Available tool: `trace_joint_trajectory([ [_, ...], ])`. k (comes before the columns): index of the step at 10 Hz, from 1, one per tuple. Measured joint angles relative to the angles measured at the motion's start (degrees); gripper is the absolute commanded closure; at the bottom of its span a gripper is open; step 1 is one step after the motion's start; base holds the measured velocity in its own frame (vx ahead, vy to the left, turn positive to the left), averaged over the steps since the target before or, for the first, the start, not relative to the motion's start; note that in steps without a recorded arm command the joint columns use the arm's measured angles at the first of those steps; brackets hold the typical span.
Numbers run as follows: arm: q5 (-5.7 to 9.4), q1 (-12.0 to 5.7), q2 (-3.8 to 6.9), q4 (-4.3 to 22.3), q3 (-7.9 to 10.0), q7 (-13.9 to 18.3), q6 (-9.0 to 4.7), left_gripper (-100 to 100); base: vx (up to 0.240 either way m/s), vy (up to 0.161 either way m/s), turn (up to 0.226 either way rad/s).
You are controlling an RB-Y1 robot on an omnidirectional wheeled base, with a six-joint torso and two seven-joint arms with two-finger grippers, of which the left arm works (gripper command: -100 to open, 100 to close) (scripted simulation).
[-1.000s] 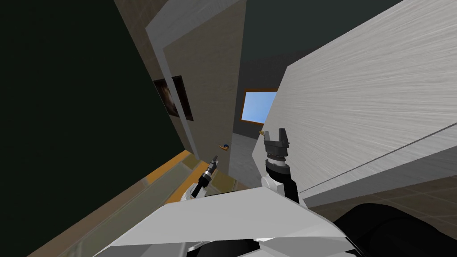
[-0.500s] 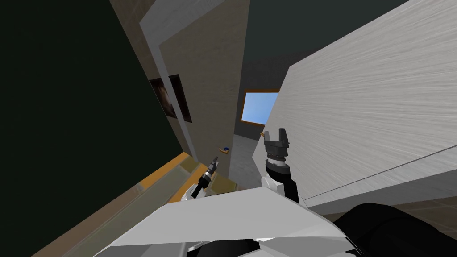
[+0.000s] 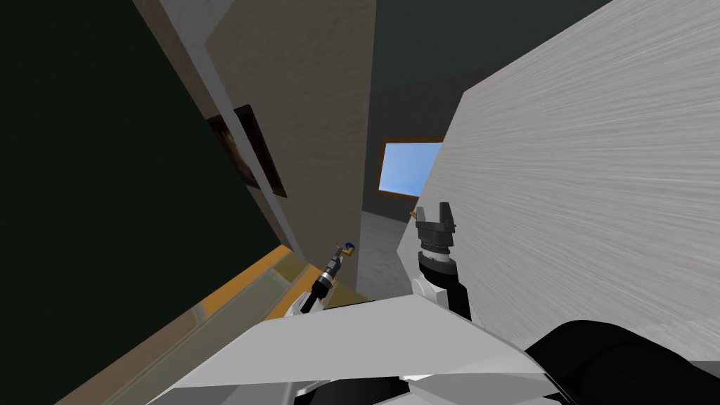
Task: Push the door open
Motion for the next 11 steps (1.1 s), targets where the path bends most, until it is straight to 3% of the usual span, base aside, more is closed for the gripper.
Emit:
trace_joint_trajectory([
  [2, 0.06, 0.37, -0.22, 0.03, 0.14, -0.25, -0.32, -100, 0.126, -0.061, -0.008],
  [3, 0.06, 0.36, -0.24, 0.03, 0.15, -0.27, -0.35, 100, -0.012, 0.004, 0.002],
  [8, 0.07, 0.15, -0.28, -0.02, 0.18, -0.28, -0.16, 100, -0.008, 0.004, -0.006],
  [11, 0.29, 0.55, -0.15, 0.51, 0.68, -0.65, 0.19, 100, 0.115, -0.088, 0.030],
])
